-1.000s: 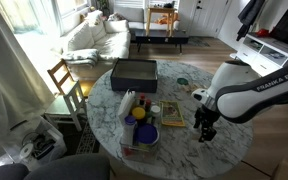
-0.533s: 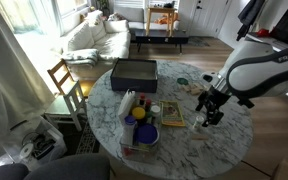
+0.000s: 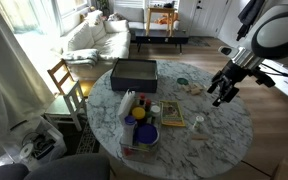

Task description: Remove the measuring cup from the clear container and put it on the table then place one wooden block on top of the measuring cup

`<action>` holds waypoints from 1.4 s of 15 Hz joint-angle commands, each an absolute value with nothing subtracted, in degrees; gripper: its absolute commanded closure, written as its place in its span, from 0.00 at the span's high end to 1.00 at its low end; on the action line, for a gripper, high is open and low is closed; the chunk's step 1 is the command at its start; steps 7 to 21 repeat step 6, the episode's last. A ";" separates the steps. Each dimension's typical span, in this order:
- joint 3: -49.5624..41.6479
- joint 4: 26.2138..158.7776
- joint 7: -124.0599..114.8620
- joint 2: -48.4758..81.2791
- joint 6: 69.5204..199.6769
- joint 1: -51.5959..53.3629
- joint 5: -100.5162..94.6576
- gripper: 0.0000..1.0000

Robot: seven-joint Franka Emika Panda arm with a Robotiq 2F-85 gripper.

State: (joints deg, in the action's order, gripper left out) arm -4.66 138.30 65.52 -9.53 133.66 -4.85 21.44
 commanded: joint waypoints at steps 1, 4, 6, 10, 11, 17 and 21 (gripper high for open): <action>-6.18 137.81 65.02 -9.67 133.29 -3.50 21.04 1.00; -6.20 137.81 65.04 -9.53 133.30 -3.23 21.06 1.00; -6.19 137.83 65.04 -9.50 133.30 -3.18 21.07 1.00; -6.19 137.83 65.04 -9.50 133.30 -3.18 21.07 1.00; -6.19 137.83 65.04 -9.50 133.30 -3.18 21.07 1.00; -6.19 137.83 65.04 -9.50 133.30 -3.18 21.07 1.00; -6.19 137.83 65.04 -9.50 133.30 -3.18 21.07 1.00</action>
